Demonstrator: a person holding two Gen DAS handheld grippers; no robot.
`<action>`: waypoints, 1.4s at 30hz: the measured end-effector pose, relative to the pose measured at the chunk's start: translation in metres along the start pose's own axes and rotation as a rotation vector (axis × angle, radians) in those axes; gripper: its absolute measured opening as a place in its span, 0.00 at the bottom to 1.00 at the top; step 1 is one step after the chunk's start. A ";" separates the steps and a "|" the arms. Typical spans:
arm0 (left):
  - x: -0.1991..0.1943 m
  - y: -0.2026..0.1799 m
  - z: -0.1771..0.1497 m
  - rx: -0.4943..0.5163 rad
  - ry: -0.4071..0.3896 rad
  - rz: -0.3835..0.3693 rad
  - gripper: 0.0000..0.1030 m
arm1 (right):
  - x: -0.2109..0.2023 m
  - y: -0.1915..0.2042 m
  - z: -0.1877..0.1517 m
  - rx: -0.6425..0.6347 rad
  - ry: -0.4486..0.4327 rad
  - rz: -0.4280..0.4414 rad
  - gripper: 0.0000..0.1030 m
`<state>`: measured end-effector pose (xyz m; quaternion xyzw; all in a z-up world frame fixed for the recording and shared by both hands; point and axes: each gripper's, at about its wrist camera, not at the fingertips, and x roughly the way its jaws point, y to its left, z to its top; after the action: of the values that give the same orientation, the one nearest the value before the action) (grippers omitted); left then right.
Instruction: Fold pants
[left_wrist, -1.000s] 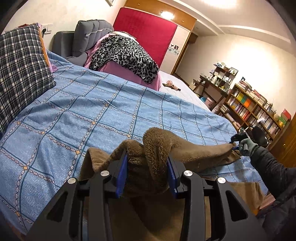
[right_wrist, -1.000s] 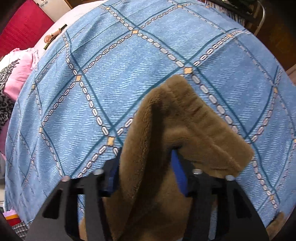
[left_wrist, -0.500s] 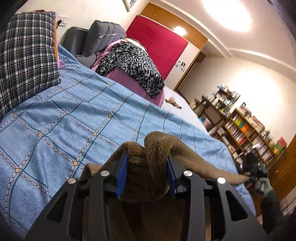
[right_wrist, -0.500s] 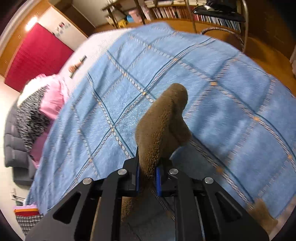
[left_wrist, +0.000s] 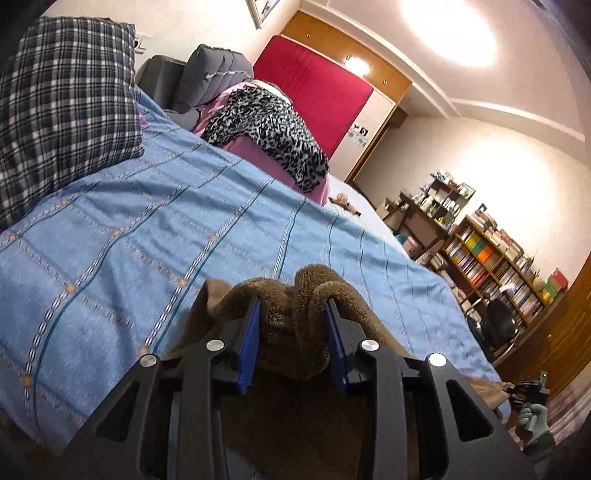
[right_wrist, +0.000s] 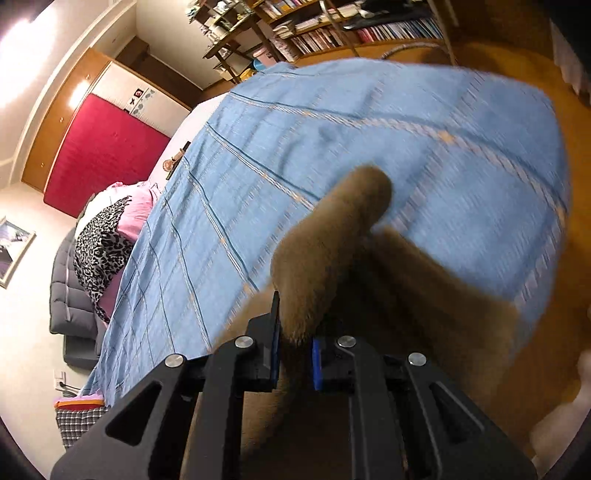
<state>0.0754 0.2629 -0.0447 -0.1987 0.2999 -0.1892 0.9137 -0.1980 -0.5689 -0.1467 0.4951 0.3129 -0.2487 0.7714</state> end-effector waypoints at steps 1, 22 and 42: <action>-0.002 0.001 -0.005 0.007 0.006 0.003 0.32 | -0.004 -0.009 -0.008 0.010 -0.001 -0.001 0.12; -0.023 0.058 -0.044 -0.341 0.148 -0.051 0.85 | 0.020 -0.055 -0.018 0.111 -0.018 0.151 0.60; 0.074 0.041 -0.057 -0.557 0.329 0.069 0.44 | 0.032 -0.030 -0.006 -0.048 -0.056 0.067 0.13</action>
<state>0.1044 0.2495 -0.1414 -0.3973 0.4903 -0.0982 0.7695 -0.1979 -0.5775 -0.1901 0.4796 0.2803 -0.2290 0.7993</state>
